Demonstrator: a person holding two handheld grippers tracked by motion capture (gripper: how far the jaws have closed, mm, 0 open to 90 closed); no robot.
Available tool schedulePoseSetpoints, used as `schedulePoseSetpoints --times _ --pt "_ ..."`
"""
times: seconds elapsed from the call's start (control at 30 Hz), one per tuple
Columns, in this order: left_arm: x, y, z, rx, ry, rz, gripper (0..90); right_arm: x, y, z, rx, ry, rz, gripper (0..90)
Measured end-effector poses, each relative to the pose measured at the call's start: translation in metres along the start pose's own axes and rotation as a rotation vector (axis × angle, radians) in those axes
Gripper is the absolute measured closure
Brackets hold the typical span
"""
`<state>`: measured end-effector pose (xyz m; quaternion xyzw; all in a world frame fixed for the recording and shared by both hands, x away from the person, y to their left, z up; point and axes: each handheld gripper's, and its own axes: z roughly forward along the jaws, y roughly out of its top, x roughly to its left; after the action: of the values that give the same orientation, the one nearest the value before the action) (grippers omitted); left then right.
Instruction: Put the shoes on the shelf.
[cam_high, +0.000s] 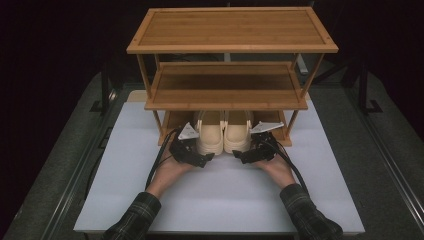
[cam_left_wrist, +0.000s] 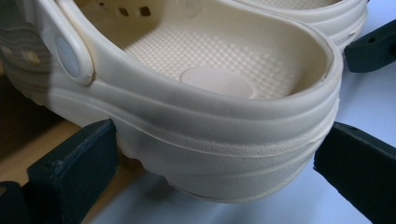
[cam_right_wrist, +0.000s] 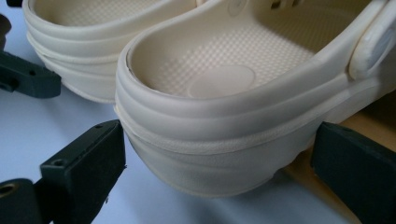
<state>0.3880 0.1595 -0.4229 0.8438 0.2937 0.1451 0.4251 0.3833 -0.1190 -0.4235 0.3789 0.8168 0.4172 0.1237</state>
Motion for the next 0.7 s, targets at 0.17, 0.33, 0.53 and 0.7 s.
schedulePoseSetpoints --times 0.17,0.33,0.53,0.7 --pt "0.012 0.005 0.009 0.004 0.008 -0.004 0.0 -0.011 0.006 0.010 -0.011 0.002 0.011 3.1" --pt "0.019 0.005 0.018 -0.007 0.030 -0.006 0.0 -0.017 0.012 0.019 -0.010 -0.028 0.007 3.0" --pt "0.024 0.005 0.032 0.014 0.044 -0.013 0.0 -0.025 0.016 0.031 -0.008 -0.053 0.008 3.1" --pt "0.026 0.006 0.041 0.054 0.064 0.022 0.0 -0.031 0.011 0.037 0.008 -0.071 0.015 4.4"
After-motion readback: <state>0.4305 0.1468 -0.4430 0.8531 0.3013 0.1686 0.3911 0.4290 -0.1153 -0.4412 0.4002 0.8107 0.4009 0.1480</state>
